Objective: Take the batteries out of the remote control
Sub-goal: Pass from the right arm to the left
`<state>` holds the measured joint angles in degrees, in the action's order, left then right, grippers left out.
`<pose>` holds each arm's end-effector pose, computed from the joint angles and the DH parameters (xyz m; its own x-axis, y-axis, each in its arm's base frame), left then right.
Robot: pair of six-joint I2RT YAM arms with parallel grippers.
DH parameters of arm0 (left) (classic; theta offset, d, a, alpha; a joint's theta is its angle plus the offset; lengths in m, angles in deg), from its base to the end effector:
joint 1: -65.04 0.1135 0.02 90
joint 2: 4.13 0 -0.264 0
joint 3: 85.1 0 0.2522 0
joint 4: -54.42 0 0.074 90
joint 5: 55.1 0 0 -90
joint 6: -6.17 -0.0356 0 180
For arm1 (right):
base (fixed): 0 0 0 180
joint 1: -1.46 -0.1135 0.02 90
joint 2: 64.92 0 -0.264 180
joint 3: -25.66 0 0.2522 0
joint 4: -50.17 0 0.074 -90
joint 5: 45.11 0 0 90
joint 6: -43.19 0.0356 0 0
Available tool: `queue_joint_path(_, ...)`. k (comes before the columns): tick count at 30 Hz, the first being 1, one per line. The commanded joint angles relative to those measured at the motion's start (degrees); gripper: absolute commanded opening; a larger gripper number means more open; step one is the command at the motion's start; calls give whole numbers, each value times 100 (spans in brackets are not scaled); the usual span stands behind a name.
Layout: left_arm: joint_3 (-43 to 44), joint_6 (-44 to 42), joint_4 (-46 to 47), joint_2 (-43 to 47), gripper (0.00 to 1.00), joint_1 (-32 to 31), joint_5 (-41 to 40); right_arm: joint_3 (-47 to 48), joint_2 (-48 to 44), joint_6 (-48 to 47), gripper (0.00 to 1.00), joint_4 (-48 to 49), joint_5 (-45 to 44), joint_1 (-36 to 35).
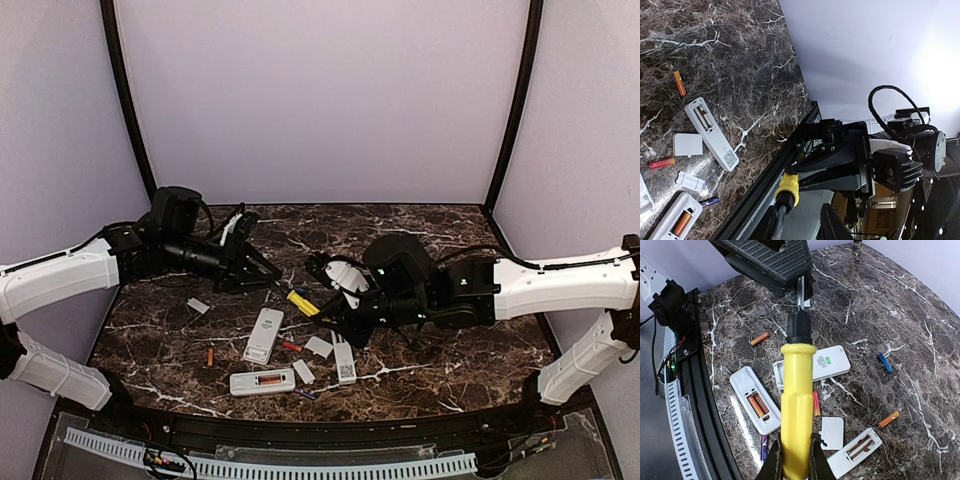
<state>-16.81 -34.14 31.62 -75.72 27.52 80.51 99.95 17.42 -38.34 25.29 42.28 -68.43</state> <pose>0.2044 -0.1890 0.3060 -0.9387 0.0483 -0.3412 0.3388 0.3104 -0.8882 0.1138 0.3060 0.2803 -0.3211 -0.4490 -0.8338 -0.8873 0.4504 0.0991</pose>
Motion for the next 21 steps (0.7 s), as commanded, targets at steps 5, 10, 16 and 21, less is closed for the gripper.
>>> queue_joint_path(5,-231,316,458,106,9,-16,62,127,-17,-119,0,165,-134,-103)
queue_joint_path(10,-314,383,503,118,0,-12,10,69,-86,-100,0,192,-172,-127)
queue_joint_path(16,-469,427,806,197,0,-3,-55,-41,-238,77,6,238,-469,-133)
queue_joint_path(21,-608,369,1303,506,0,25,-439,-363,-597,993,71,641,-949,-20)
